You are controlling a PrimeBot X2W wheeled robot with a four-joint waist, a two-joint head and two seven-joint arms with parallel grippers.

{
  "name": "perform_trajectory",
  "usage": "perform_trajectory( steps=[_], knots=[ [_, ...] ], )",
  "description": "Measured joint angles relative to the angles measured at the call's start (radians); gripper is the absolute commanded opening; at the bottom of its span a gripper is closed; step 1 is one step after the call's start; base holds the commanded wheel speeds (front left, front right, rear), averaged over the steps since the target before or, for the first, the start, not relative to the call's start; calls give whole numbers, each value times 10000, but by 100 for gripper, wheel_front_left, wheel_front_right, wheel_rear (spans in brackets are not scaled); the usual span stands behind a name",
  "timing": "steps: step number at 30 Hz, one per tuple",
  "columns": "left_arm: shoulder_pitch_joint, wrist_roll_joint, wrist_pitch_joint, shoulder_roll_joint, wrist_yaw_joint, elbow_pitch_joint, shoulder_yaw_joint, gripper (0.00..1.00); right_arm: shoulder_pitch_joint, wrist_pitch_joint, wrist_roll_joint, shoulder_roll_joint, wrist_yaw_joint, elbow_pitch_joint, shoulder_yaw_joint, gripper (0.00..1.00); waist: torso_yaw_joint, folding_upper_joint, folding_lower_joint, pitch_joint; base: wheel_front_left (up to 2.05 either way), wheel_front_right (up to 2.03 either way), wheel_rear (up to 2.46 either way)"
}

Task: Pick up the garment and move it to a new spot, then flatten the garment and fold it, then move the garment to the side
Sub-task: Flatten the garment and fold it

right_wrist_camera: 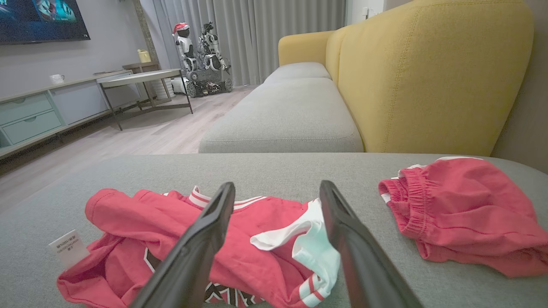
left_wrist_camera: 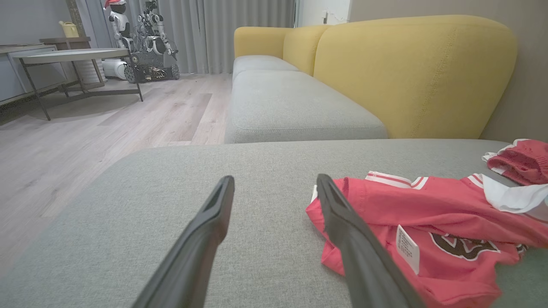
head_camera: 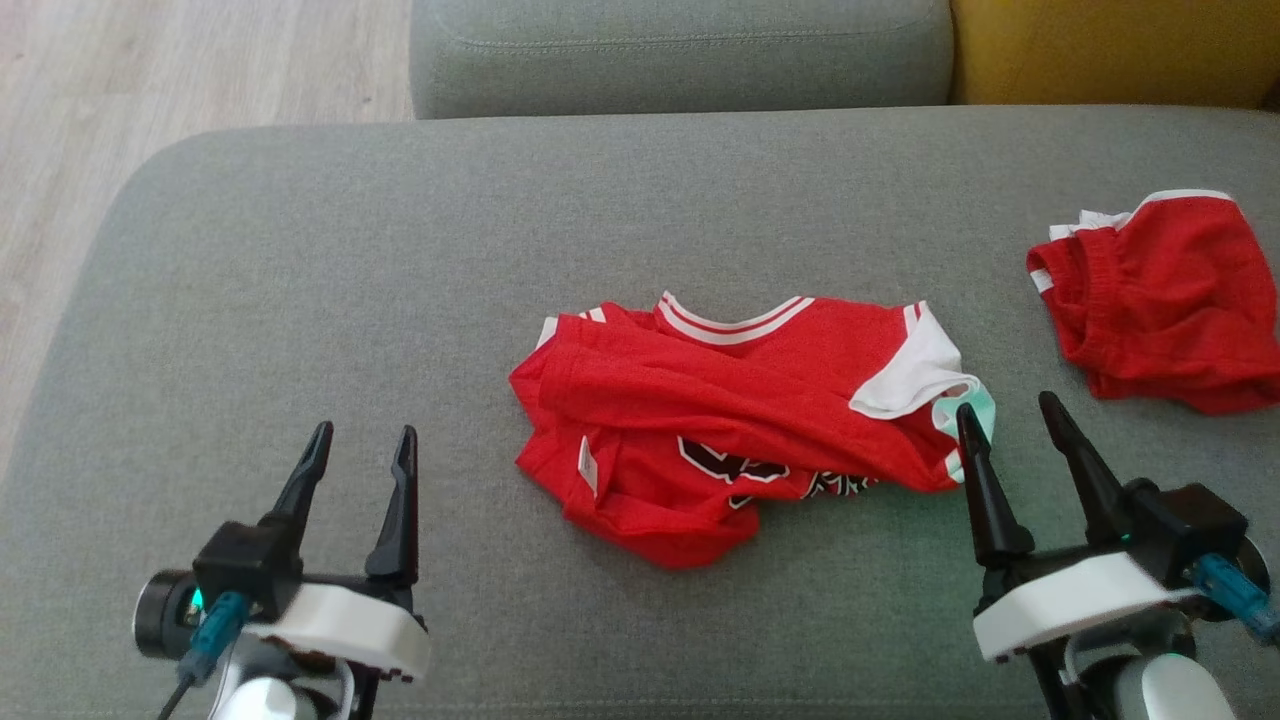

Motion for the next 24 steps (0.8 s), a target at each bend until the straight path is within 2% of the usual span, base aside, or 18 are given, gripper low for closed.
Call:
perform_trajectory(
  steps=[10,16,20,24],
  knots=[
    [-120,0,169,42,-63,-17,-167,100,-12,0,75,8,0,0,17,100,-77,0,0,156,0,0,0],
    [-1777,-389,855,-194,-830,412,-675,100,-310,79,75,13,0,-61,102,100,-169,0,0,600,0,0,0],
    [-3122,-851,1547,-644,-1392,1319,-911,100,-605,75,88,13,0,-58,272,100,-366,0,1,964,0,0,0],
    [-3810,-1509,2205,-884,-1845,2541,-943,100,-786,67,176,13,0,33,359,100,-657,0,1,1280,0,0,0]
  ],
)
